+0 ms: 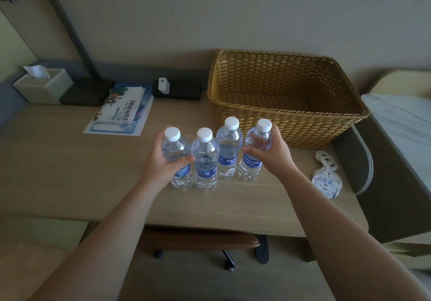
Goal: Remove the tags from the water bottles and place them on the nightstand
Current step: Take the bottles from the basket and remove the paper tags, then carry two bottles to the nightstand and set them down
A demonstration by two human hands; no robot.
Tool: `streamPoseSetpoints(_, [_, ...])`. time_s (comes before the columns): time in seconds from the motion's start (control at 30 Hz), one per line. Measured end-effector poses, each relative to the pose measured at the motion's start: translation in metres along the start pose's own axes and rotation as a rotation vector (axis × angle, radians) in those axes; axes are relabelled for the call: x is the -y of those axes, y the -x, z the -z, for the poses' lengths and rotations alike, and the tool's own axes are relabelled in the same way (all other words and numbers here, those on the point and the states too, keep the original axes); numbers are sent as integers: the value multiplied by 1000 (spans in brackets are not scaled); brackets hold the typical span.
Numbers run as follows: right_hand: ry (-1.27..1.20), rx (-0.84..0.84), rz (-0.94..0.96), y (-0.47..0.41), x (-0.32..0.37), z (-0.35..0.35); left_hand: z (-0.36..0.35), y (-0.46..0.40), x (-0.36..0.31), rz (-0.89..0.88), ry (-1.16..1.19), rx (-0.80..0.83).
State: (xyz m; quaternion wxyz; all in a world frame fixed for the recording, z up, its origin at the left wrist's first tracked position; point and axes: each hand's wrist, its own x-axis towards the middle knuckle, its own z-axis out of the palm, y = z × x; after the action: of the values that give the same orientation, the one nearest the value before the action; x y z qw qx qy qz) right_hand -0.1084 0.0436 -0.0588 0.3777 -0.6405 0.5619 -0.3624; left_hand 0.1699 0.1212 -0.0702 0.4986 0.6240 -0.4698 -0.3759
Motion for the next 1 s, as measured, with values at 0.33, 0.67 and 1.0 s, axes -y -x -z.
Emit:
streamPoseSetpoints(0.33, [56,-142,-12,23,5,-11,2,14,2,-63,-21,-11])
streamPoseSetpoints(0.67, [44,-274,-55,77,24,-42,11,38,4,-164,-88,37])
streamPoseSetpoints(1.0, [51,-440,-143,131,37,-60,-2,67,-6,-340,-160,185])
